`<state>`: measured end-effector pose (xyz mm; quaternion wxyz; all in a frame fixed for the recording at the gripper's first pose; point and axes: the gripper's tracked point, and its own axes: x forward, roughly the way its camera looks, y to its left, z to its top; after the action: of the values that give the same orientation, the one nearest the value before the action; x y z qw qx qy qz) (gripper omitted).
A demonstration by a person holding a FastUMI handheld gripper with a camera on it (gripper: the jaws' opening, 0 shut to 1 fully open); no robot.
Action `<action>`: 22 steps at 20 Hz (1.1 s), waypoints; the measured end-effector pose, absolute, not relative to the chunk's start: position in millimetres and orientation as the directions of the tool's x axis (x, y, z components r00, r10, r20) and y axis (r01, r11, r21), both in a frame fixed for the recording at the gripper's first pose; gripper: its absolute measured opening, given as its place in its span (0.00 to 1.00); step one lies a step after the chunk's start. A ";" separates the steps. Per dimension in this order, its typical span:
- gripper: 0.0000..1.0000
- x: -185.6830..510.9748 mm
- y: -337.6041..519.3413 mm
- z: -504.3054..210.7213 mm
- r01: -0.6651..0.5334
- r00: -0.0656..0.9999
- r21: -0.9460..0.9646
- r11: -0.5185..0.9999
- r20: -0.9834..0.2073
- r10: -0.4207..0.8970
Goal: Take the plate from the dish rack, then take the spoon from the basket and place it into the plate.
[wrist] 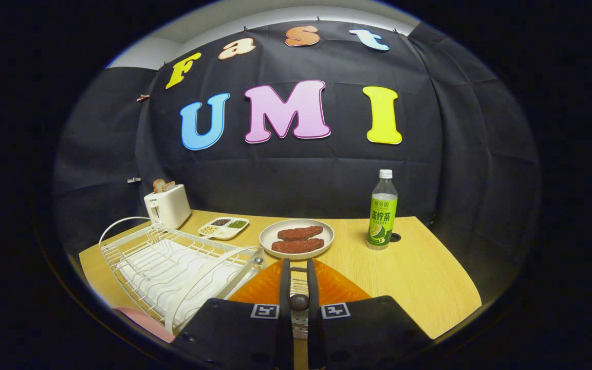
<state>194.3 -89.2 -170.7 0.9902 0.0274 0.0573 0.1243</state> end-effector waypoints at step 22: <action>0.14 58.9 -30.9 -10.8 -0.350 0.932 0.078 0.934 -0.072 0.355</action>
<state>58.9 -30.9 -10.8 0.9824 0.0318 0.0426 0.1793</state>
